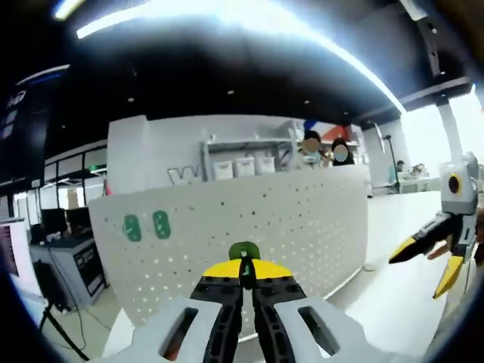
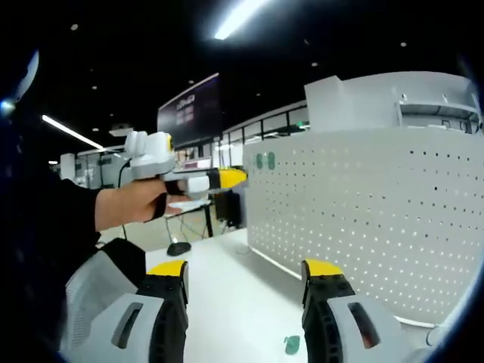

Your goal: Insert the hook assembly into the mounting plate slot until the hook locks in place.

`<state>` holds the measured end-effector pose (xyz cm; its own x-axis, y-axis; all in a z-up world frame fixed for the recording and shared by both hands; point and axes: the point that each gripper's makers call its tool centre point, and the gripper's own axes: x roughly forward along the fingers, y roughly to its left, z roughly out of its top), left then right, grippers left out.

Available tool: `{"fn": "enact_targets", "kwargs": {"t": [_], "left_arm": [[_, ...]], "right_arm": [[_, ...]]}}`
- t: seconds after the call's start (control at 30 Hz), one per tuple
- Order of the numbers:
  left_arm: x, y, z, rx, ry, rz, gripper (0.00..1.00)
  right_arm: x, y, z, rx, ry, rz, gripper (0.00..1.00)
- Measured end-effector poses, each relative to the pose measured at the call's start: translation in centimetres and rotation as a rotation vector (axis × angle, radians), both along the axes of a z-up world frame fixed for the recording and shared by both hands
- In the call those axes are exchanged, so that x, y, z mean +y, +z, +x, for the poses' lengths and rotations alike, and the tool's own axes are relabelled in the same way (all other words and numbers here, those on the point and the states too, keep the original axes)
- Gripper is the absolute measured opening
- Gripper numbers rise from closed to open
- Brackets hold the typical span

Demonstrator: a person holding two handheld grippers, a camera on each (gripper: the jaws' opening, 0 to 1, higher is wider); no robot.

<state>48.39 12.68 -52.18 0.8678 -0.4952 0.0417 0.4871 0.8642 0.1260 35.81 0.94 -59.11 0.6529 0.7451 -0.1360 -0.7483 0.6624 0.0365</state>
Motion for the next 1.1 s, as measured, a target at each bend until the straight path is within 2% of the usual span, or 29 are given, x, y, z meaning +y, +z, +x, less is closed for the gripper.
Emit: {"fn": "enact_targets", "kwargs": {"t": [0.2, 0.47, 0.9, 0.97, 1.1], "left_arm": [[1.0, 1.8, 3.2, -0.015, 0.050, -0.052, 0.03], [0.9, 3.1, 6.4, -0.046, 0.093, -0.048, 0.03], [0.5, 4.6, 9.7, -0.088, 0.128, -0.035, 0.03], [0.6, 4.6, 9.9, -0.102, 0.142, -0.018, 0.03], [0.9, 3.9, 10.6, -0.081, 0.153, -0.018, 0.03]], "right_arm": [[-0.2, 0.0, 0.0, 0.003, -0.010, 0.005, 0.61], [-0.9, -0.2, 0.1, 0.010, -0.032, 0.010, 0.61], [-1.4, -0.5, 0.3, 0.019, -0.049, 0.007, 0.61], [-1.4, -0.5, 0.3, 0.020, -0.049, 0.006, 0.61], [-1.5, -0.5, 0.3, 0.020, -0.050, 0.002, 0.61]]}}
